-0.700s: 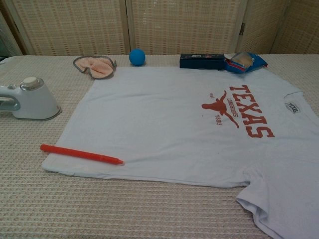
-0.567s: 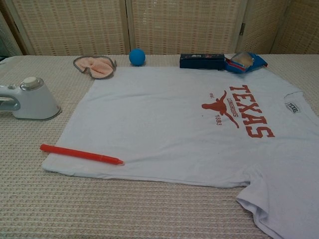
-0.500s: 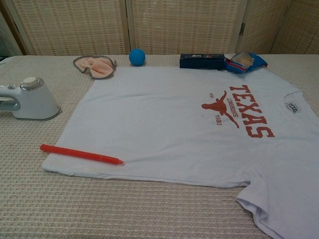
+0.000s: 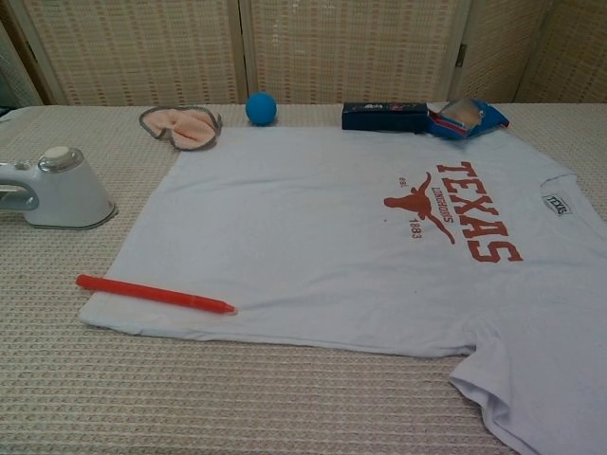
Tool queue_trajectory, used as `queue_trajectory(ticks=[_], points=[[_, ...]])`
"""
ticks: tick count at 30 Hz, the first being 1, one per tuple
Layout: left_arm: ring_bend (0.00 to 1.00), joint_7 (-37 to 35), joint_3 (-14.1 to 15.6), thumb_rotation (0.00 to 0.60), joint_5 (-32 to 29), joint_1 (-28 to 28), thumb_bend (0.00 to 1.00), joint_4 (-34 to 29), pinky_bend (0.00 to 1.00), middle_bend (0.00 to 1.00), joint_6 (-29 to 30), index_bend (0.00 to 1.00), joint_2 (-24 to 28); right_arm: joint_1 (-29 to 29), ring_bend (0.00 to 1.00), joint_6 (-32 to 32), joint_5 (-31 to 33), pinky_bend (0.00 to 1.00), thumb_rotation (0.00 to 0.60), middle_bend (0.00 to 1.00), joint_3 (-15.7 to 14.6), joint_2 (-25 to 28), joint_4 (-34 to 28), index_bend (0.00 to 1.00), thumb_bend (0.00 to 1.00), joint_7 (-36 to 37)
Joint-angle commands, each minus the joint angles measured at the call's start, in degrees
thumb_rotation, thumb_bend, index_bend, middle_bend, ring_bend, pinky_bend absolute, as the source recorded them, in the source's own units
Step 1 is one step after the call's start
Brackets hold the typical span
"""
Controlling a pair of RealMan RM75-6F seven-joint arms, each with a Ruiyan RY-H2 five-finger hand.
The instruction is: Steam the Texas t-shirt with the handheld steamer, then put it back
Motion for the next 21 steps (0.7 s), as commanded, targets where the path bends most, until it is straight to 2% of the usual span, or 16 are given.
queue_trajectory(ticks=[1,9,16,21], points=[[0.18,0.50,-2.42,0.600,-3.25,-3.95,0.11,1.51,0.21,0.25,-5.27,0.25,-0.88,0.08,0.05,-0.06,0.01,0.27,0.600,0.09,0.10,0.17,-0.15,0.00,0.02,-0.05],[0.17,5.10,-5.78,0.600,-11.47,-12.23,0.15,5.88,0.21,0.24,-16.36,0.23,-4.59,-0.15,0.05,-0.19,0.43,0.27,0.600,0.09,-0.02,0.28,-0.18,0.00,0.02,0.03],[0.17,8.46,-7.52,0.600,-17.21,-17.67,0.15,12.66,0.21,0.25,-21.20,0.24,-9.80,-0.50,0.06,-0.11,1.08,0.27,0.600,0.09,0.04,0.76,-0.40,0.00,0.02,-0.22],[0.21,8.67,-8.28,0.600,-20.93,-20.10,0.20,17.00,0.22,0.29,-24.01,0.29,-12.62,-0.56,0.06,-0.40,1.60,0.27,0.600,0.09,0.08,0.77,-0.41,0.00,0.02,-0.34]])
